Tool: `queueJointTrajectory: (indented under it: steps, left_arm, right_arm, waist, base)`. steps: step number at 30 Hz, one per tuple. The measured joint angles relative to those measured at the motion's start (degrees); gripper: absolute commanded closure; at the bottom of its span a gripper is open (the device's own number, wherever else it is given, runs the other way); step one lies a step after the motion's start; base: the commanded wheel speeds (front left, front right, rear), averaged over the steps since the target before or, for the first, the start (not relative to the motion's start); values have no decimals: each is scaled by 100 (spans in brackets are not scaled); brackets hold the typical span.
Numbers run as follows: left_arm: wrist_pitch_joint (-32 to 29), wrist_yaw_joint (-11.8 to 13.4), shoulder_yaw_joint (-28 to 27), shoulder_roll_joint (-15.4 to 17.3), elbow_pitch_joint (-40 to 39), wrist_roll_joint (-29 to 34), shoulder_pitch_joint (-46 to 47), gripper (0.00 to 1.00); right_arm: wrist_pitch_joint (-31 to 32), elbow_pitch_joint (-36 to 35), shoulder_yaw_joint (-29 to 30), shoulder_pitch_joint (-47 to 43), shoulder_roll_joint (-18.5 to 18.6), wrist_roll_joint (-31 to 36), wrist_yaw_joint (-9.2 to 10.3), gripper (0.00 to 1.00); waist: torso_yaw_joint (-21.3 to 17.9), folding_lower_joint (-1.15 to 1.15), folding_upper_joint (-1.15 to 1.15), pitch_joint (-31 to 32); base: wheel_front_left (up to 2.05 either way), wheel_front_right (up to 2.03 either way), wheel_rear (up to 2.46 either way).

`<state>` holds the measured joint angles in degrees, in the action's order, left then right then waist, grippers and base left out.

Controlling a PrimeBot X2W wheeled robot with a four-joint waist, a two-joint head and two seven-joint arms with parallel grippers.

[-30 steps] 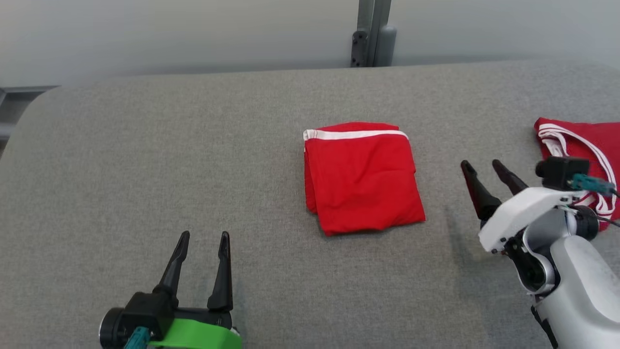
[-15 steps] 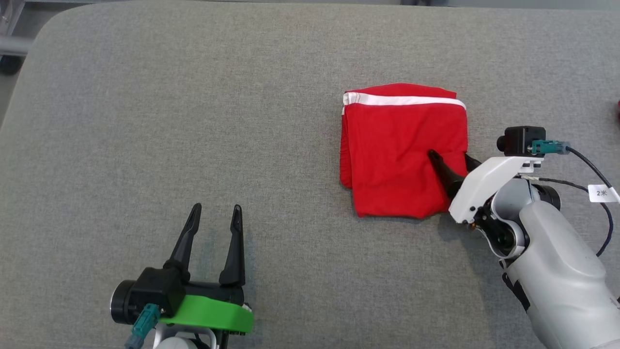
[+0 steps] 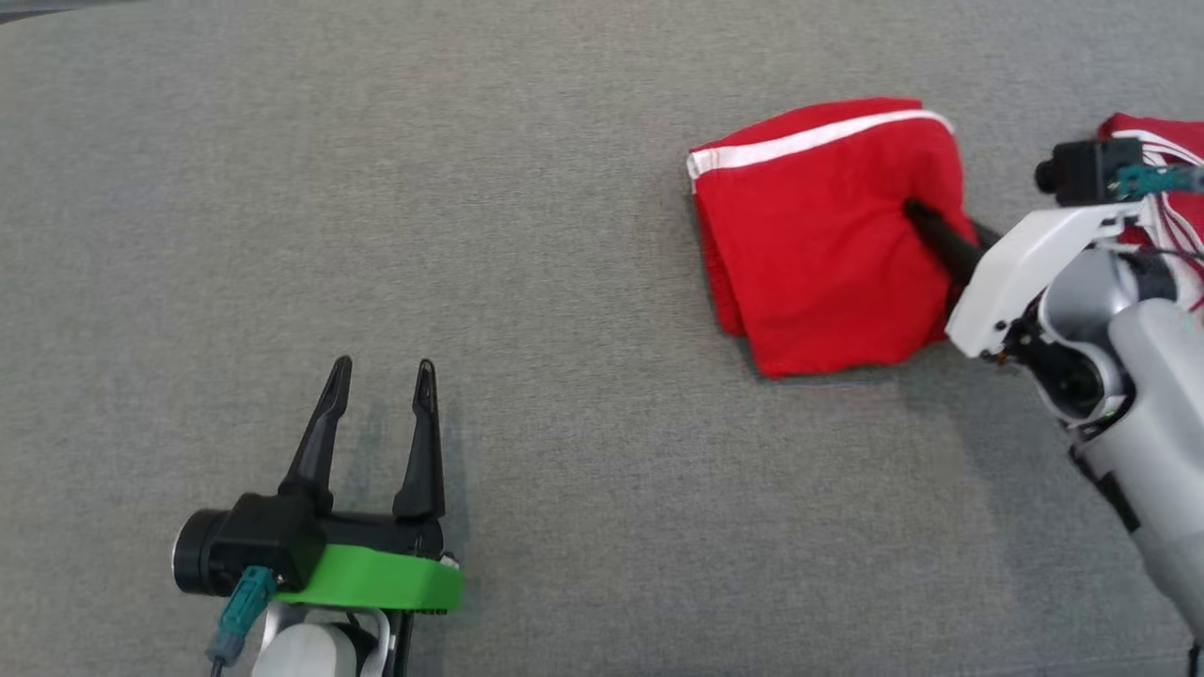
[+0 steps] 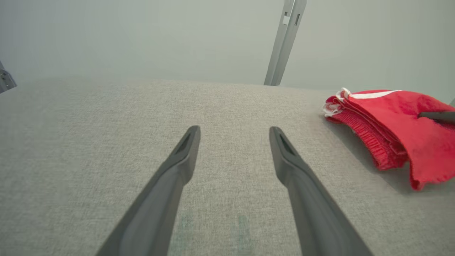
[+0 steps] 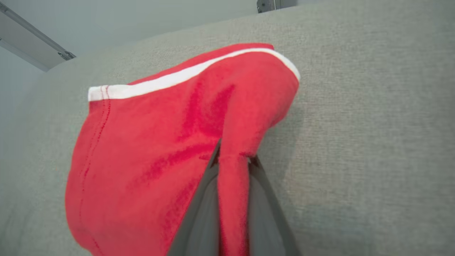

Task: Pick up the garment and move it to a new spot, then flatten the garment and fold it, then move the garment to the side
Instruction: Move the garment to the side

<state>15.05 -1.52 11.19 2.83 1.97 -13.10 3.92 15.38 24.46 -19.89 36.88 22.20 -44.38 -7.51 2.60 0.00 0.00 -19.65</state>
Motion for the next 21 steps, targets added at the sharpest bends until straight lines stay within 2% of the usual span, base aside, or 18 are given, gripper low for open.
queueJointTrajectory:
  steps: [8,14,21]
  left_arm:
    - [0,-164,109,-5,-25,175,476,0]
    - [0,-230,54,-5,-1,276,526,0]
    - [0,-312,-47,-4,23,361,541,0]
  right_arm:
    - [1345,-1022,402,459,1391,-66,2,100]
    - [2189,-1434,1037,577,1961,-80,2,100]
    - [3217,-1459,1428,542,2328,78,2,100]
  waist:
    - [-631,0,0,-364]
    - [-767,0,0,-763]
    - [-689,0,0,-983]
  base:
    - [0,0,0]
    - [0,0,0]
    - [0,0,0]
